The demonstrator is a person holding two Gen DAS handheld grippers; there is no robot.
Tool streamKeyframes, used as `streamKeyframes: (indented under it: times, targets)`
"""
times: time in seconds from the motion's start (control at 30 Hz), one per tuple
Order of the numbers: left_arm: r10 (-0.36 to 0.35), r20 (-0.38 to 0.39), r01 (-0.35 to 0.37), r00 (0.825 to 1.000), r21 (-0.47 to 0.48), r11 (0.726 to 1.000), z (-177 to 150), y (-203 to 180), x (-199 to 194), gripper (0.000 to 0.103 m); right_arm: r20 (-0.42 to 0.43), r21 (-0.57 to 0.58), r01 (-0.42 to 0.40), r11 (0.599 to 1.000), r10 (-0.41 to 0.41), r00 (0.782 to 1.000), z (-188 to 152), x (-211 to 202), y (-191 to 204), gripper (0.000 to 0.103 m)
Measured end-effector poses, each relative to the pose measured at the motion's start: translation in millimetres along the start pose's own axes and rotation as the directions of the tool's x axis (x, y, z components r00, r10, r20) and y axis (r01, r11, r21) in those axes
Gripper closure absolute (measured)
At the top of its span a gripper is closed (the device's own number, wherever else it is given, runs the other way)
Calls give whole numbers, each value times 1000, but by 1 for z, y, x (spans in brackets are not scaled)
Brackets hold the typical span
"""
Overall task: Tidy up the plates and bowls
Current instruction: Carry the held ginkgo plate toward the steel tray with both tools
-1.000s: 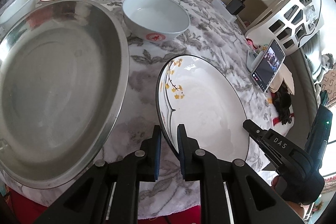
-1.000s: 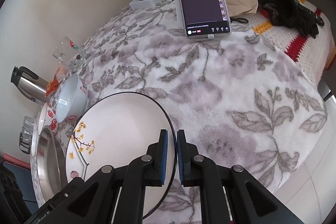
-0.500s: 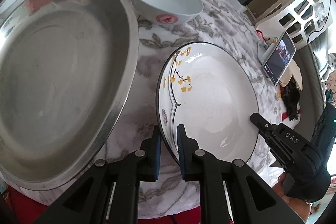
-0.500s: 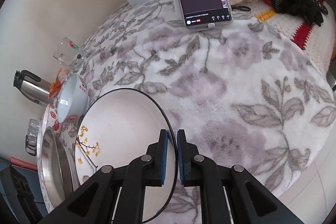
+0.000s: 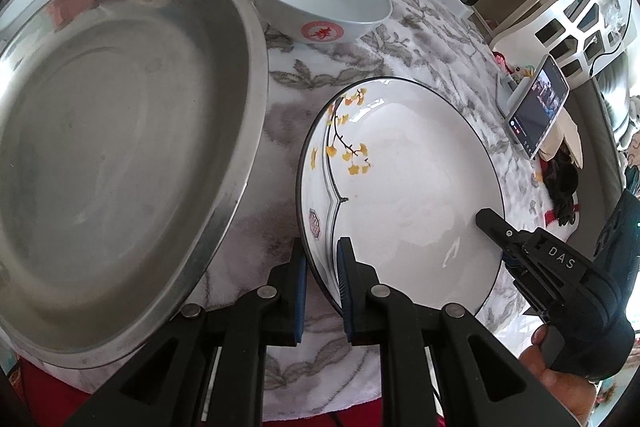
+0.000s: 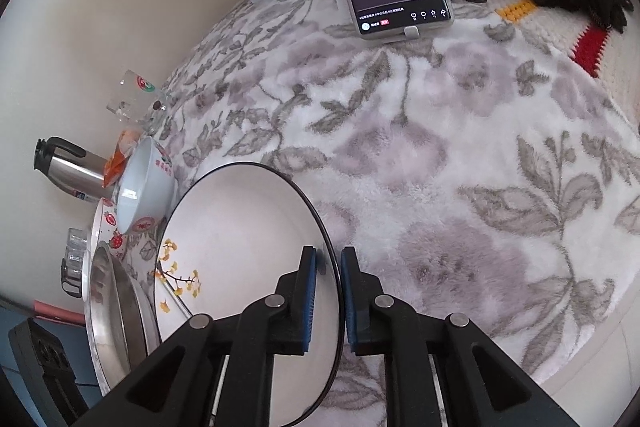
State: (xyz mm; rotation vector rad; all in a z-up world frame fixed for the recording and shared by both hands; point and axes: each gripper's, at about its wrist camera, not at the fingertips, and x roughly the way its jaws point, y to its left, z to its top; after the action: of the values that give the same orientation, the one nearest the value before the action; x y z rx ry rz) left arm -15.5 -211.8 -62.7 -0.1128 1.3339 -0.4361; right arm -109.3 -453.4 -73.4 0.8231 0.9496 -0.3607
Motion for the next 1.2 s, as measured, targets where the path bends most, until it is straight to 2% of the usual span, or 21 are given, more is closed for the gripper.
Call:
streamKeyframes:
  times: [0.23,0.33,0.73,1.2]
  targets:
    - [18,51,-21,999,58,998,1,-9,-12,88,33,-18,-8,1000,8,999,1,-12,5,91]
    - [-4,47,2,999,51,999,2,-8,-14,87,45,-25,6,1000,-5,999,1,-17,6,91]
    - [-23,63,18,998,75,997,0,-13,-22,86,88,-27,-1,1000,4,996,-1,-32,5,91]
    - [-49,182,26,982,125,992,5,-17,-60,86,208,-98,-41,994,61,976,-6,-65,26,91]
